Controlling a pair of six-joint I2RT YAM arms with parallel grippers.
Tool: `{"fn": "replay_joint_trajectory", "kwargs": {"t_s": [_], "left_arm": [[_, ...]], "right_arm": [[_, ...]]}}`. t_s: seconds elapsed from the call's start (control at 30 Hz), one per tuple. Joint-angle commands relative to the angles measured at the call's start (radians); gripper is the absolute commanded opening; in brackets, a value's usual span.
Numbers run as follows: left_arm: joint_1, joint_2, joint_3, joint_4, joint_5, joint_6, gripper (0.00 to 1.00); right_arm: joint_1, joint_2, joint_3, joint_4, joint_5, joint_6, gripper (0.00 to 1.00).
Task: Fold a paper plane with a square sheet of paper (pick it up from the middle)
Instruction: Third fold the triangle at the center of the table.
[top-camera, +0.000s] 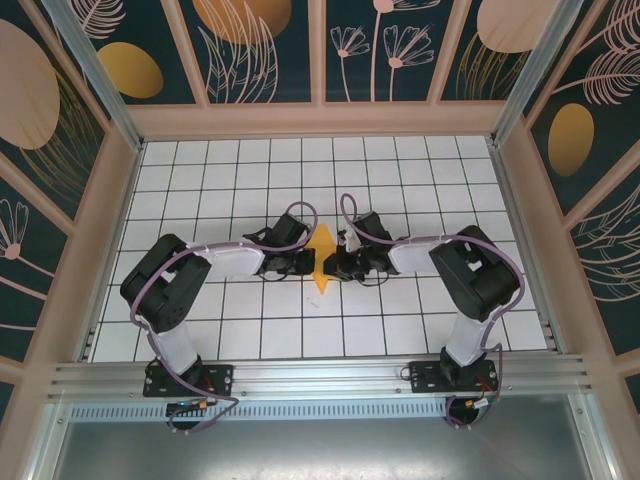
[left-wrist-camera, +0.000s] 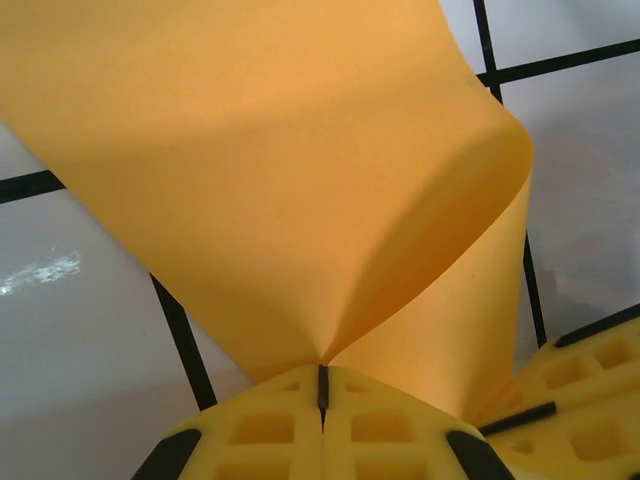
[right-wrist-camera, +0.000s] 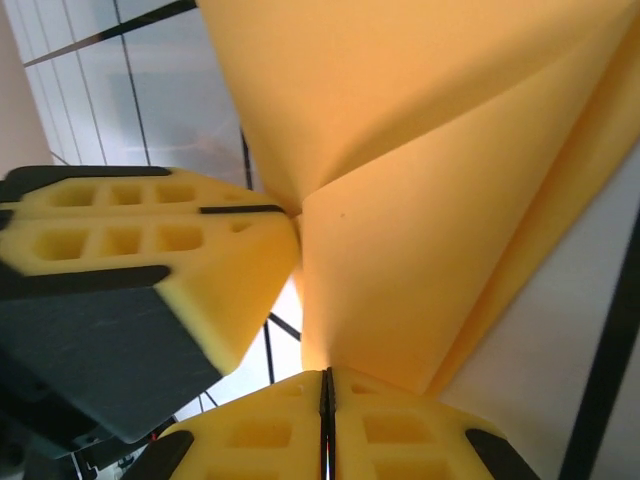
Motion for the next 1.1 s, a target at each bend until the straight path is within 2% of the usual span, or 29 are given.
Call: {"fn": "replay_joint_trajectory", "kwargs": {"t_s": [0.0,0.5,0.8,1.07], "left_arm": [[0.006,0.007,0.031,-0.037,-0.022,0.036,0.00],[0.006,0.030,0.053,-0.083,-0.069,0.092,0.00],[0.006,0.057,0.091,-0.077,-0.069,0.107,0.00],[0.006,0.068,0.090,-0.088,-0.084,0.111,0.00]], "right_arm": [[0.002,0.012,-0.001,0.027,0.011,0.012,0.12],[0.012,-0.050,-0.001,0.005,-0.013,0.001,0.15],[0.043,-0.022,0.006,0.012,-0.046,0.003,0.14],[0.046,-0.016,0.001,0.026,-0.018,0.025,0.14]]}}
